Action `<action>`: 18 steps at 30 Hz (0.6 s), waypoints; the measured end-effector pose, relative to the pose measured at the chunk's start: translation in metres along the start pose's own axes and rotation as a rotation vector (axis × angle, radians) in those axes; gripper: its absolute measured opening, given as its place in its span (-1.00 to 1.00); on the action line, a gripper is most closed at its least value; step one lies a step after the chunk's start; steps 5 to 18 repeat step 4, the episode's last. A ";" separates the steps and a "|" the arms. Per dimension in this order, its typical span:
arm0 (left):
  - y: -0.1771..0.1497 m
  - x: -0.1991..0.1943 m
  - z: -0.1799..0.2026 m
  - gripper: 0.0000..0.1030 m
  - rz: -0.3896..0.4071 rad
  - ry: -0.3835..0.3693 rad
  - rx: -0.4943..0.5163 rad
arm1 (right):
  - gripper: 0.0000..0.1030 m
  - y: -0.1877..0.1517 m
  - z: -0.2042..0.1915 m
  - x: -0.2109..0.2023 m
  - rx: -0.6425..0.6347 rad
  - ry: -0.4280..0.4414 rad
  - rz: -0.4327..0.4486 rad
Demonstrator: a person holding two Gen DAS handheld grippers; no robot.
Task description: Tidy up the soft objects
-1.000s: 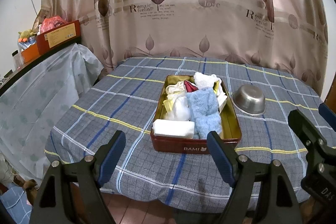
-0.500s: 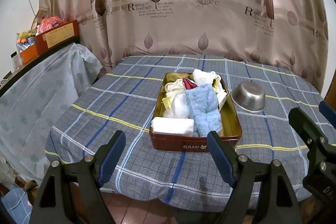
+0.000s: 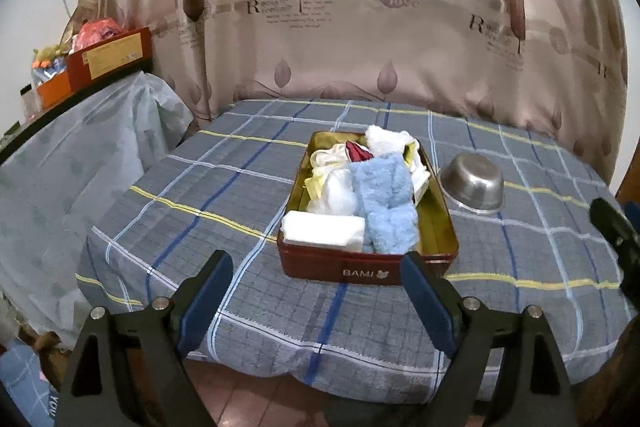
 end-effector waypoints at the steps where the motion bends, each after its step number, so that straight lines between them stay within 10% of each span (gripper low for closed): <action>1: 0.000 0.000 -0.001 0.71 -0.005 -0.004 -0.006 | 0.98 0.000 0.016 0.003 0.029 -0.016 -0.012; 4: 0.001 0.000 -0.001 0.71 -0.012 0.023 -0.014 | 0.99 -0.001 0.079 0.019 0.136 -0.091 -0.082; 18: 0.001 0.000 -0.001 0.71 -0.012 0.023 -0.014 | 0.99 -0.001 0.079 0.019 0.136 -0.091 -0.082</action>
Point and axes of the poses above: each gripper's, at about its wrist camera, not at the fingertips, and x roughly the way its jaws point, z to its right, y to its top, the point moved 4 cm from there along x, roughly the way its jaws point, and after that the axes turned 7 degrees about -z, right-handed, at the moved point
